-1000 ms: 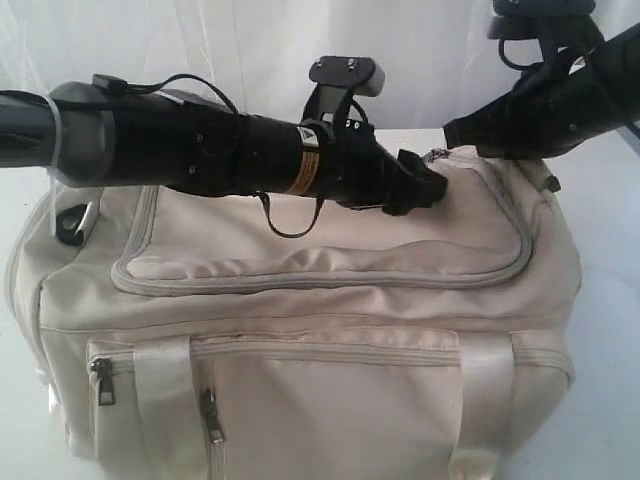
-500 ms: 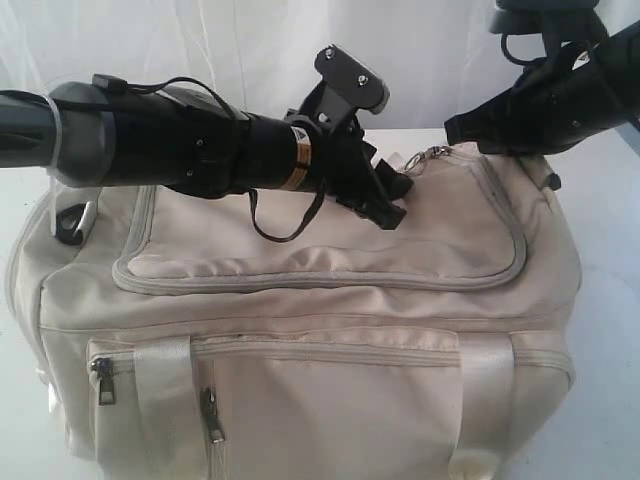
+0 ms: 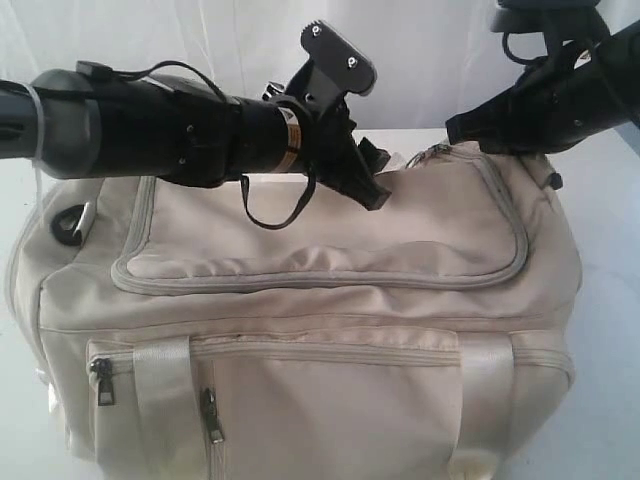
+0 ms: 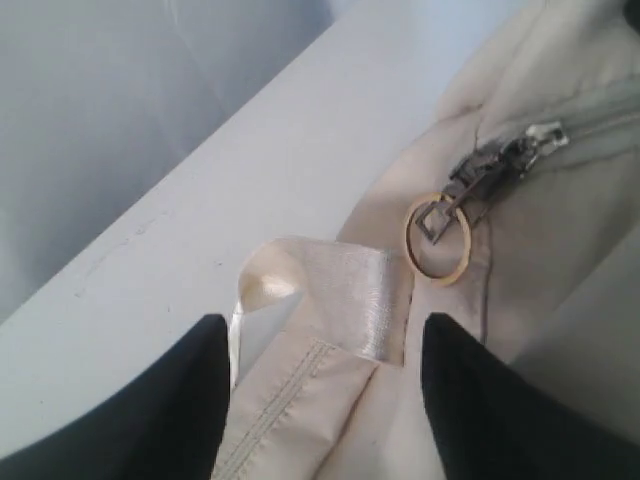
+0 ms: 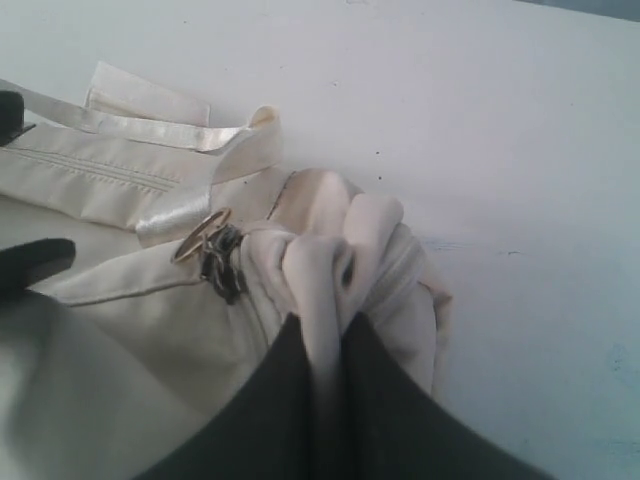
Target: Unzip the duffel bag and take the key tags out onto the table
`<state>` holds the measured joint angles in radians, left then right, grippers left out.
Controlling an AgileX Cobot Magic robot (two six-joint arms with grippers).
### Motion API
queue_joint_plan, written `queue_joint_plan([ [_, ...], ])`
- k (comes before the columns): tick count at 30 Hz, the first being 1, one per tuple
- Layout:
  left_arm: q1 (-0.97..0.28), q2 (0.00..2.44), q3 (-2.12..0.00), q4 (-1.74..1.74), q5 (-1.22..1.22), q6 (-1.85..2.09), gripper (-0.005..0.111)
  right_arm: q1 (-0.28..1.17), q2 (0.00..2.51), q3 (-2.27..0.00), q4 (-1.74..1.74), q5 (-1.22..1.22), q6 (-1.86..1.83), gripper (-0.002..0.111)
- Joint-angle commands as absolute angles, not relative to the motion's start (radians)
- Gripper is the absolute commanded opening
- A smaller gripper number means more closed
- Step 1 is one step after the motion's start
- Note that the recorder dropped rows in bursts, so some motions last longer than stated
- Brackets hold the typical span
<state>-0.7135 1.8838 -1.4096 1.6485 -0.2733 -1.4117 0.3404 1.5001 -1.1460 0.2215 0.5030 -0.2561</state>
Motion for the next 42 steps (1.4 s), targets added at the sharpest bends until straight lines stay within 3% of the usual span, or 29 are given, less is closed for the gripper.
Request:
queue_joint_plan([
  [1,-0.72,1.909,-1.409,1.479,-0.267,-1.298,0.06,0.337,1.479,-1.166,0.211,0.445,-0.26,0.0],
  [18,-0.759,1.973,-1.409,1.239,-0.393,-0.985,0.06,0.337,1.479,-1.166,0.211,0.443,-0.26,0.0],
  [26,-0.769,1.982,-1.409,0.948,-0.415,-0.683,0.06,0.337,1.479,-1.166,0.211,0.443,-0.26,0.0],
  [42,-0.816,2.018,-1.409,0.933,-0.432,-0.605,0.059,0.337,1.479,-1.166,0.212,0.439,-0.26,0.0],
])
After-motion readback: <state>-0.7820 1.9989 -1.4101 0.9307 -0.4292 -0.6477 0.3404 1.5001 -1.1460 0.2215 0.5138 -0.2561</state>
